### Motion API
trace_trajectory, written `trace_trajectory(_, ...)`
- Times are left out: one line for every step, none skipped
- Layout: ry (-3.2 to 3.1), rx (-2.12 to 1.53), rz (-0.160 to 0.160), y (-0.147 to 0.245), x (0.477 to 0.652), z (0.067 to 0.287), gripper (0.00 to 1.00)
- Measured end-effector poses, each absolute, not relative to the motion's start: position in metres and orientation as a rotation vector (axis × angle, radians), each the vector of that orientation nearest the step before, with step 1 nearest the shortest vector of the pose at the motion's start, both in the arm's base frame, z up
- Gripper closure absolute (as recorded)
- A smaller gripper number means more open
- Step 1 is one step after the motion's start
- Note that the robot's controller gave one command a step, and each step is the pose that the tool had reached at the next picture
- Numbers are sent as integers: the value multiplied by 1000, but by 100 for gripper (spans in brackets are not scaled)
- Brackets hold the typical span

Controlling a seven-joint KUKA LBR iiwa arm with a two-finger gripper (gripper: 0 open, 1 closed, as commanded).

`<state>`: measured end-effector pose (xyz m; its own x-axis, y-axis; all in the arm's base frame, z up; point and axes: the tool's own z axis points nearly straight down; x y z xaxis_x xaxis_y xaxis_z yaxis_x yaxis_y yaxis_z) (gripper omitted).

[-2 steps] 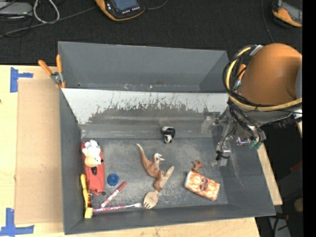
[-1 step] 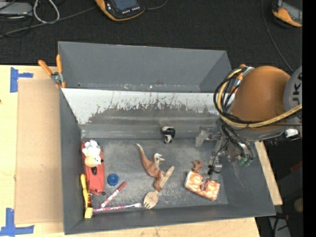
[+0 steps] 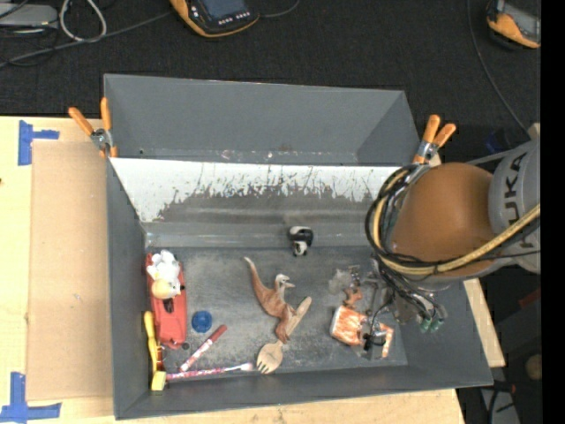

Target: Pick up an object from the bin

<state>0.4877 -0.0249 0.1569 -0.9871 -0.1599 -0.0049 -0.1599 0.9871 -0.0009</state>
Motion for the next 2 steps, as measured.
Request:
trace_trajectory(3139, -106, 2, -39, 492, 114, 0)
trace_trajectory(3135, 210, 2, -48, 497, 106, 0)
